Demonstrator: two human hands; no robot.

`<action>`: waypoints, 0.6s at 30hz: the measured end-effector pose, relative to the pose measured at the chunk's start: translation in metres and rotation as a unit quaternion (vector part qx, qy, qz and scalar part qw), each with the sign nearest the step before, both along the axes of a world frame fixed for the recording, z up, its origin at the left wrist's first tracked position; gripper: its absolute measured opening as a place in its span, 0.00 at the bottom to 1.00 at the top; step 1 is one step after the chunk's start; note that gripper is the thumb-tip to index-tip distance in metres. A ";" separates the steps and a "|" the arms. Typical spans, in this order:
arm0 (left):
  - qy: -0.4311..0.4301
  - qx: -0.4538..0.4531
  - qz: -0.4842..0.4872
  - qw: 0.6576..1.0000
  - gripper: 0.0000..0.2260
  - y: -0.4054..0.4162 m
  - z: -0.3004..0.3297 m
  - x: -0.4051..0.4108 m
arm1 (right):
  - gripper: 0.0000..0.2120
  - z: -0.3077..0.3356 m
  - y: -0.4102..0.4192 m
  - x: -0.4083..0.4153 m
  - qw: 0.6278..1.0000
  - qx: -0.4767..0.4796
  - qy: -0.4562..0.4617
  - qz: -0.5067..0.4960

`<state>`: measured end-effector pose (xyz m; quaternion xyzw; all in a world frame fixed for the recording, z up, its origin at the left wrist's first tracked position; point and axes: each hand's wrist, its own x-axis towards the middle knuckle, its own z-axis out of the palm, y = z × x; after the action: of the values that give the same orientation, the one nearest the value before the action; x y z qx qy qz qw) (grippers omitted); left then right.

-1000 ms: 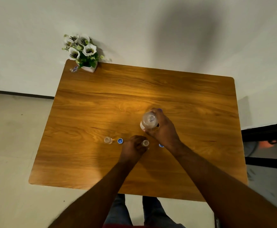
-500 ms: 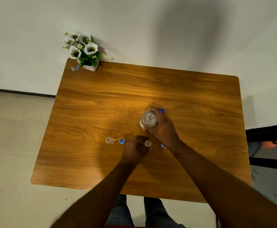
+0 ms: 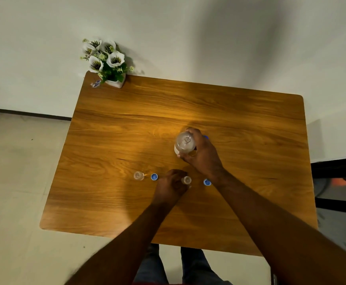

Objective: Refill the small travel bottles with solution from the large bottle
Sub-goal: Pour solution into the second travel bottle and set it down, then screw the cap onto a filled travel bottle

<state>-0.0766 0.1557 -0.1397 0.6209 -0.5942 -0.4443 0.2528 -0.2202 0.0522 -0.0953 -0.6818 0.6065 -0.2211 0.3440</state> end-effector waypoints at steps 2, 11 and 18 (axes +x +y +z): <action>0.002 0.001 0.000 1.000 0.16 0.000 0.000 0.000 | 0.41 0.000 -0.001 0.000 1.000 0.000 -0.002 -0.002; -0.001 0.009 -0.005 1.000 0.19 -0.001 -0.001 0.001 | 0.46 0.001 0.002 0.001 1.000 0.019 -0.013 -0.005; -0.004 0.011 0.003 1.000 0.25 0.005 0.005 0.011 | 0.49 0.008 0.025 -0.013 0.998 0.048 -0.002 -0.029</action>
<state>-0.0660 0.1607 -0.1344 0.6271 -0.5884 -0.4480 0.2448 -0.2335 0.0770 -0.0870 -0.6461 0.6351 -0.2033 0.3713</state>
